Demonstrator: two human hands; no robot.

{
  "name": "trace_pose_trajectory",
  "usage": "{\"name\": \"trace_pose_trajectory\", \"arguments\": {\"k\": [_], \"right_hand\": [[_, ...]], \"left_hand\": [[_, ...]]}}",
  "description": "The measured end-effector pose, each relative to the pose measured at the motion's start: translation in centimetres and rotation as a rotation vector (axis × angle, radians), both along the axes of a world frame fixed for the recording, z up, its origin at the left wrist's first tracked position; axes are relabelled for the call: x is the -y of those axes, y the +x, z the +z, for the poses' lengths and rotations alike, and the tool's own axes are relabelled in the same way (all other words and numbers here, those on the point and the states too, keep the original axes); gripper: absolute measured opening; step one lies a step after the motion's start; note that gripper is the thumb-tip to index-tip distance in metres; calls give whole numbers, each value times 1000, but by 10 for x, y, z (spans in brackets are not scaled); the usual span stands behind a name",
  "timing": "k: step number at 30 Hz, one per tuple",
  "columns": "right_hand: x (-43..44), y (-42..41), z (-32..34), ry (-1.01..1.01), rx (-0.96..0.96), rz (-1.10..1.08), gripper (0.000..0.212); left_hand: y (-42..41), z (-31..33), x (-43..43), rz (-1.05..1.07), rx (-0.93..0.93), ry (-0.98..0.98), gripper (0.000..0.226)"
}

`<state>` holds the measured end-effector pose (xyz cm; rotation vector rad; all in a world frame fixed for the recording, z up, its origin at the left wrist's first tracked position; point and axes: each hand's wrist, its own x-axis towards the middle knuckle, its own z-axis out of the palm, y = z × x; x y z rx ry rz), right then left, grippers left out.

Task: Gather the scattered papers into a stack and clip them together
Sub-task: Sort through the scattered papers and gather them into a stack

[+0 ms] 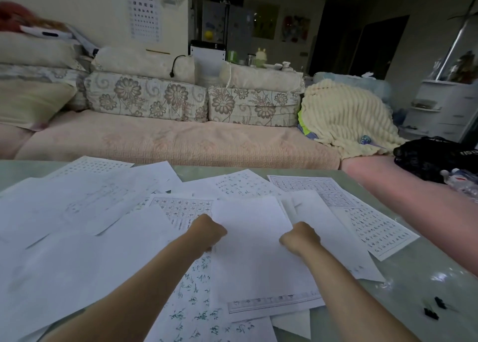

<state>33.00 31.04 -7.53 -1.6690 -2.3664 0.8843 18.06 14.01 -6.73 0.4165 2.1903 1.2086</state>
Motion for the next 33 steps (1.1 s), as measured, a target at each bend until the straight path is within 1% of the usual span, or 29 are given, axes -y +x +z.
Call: {"name": "trace_pose_trajectory", "arguments": {"k": [2,3,4,7,9,12,14,16,18,22,24,26,29,31,33], "right_hand": [[1,-1,0,-65,-90,-11,22],[1,-1,-1,-98,-130,-16,15],[0,-1,-2,-129,-166,-26,13],[-1,1,-2,-198,-233,-59,17],[-1,2,-1,-215,-264,-60,26],[0,7,10,-218,-331,-27,17],[2,10,20,-230,-412,-21,20],[6,13,32,-216,-518,1,26],[13,16,48,-164,-631,52,27],[32,21,79,-50,-877,106,25],[41,25,86,-9,-962,125,21],[50,30,90,-11,-985,163,23],[57,32,82,-49,-919,228,32],[57,32,75,-106,-887,237,41],[55,31,69,-137,-891,234,41]], "left_hand": [[1,1,-1,9,68,41,18],[0,1,-2,17,117,71,22],[1,2,-2,23,161,98,26],[4,0,-3,16,245,146,35],[8,-3,-5,14,220,155,36],[11,-2,-5,15,173,240,36],[10,7,-1,48,175,324,36],[11,23,5,62,131,424,37],[15,43,12,54,54,526,38],[32,78,31,74,-123,705,35],[41,87,39,98,-213,765,35],[48,89,47,103,-301,788,38],[52,81,57,94,-395,755,43],[50,73,61,120,-454,707,42],[46,68,63,144,-485,667,37]]}}
